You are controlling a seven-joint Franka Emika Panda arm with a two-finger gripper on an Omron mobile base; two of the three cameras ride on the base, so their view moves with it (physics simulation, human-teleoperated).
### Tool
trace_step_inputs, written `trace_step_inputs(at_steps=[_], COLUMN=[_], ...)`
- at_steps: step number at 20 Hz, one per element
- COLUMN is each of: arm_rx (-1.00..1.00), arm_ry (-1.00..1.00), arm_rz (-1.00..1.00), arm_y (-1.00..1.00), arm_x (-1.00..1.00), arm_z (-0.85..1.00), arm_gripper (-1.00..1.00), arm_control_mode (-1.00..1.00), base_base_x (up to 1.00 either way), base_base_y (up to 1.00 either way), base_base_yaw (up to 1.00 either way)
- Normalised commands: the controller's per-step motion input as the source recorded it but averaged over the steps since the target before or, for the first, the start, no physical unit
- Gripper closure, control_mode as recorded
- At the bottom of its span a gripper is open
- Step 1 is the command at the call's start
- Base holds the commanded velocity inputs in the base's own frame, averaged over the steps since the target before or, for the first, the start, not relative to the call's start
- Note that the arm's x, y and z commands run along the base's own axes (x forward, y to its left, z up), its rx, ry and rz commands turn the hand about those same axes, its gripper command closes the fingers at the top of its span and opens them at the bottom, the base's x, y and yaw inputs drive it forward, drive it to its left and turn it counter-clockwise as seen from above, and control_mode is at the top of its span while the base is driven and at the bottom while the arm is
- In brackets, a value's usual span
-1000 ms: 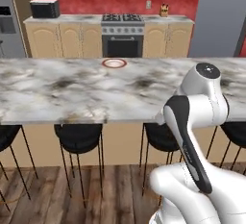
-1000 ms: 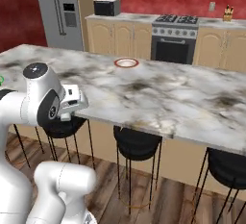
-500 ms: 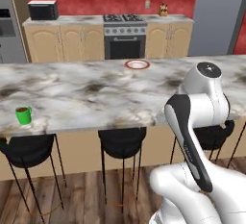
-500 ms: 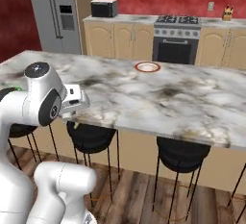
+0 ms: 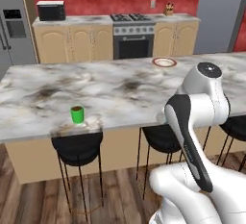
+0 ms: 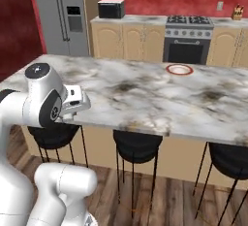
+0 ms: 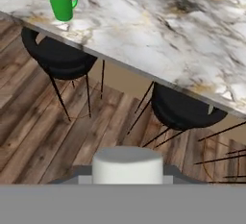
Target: Pick up the marshmallow and place it in the cup of hot chocolate on the dining counter.
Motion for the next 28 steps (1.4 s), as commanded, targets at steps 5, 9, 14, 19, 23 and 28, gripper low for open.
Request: trace_step_inputs(at_steps=[5, 9, 14, 19, 23, 28], arm_rx=[0.00, 0.00, 0.00, 0.00, 0.00, 0.00], arm_ry=[0.00, 0.00, 0.00, 0.00, 0.00, 0.00], arm_rz=[0.00, 0.00, 0.00, 0.00, 0.00, 0.00], arm_y=[0.00, 0.00, 0.00, 0.00, 0.00, 0.00], arm_x=[0.00, 0.00, 0.00, 0.00, 0.00, 0.00], arm_z=[0.00, 0.00, 0.00, 0.00, 0.00, 0.00], arm_gripper=[1.00, 1.00, 1.00, 1.00, 1.00, 1.00], arm_control_mode=[1.00, 1.00, 1.00, 1.00, 1.00, 1.00], base_base_x=[0.14, 0.21, 0.41, 0.90, 0.86, 0.18], base_base_y=[1.00, 1.00, 1.00, 0.81, 0.29, 0.00], base_base_yaw=[-0.19, -0.22, -0.25, -0.21, -0.08, 0.00])
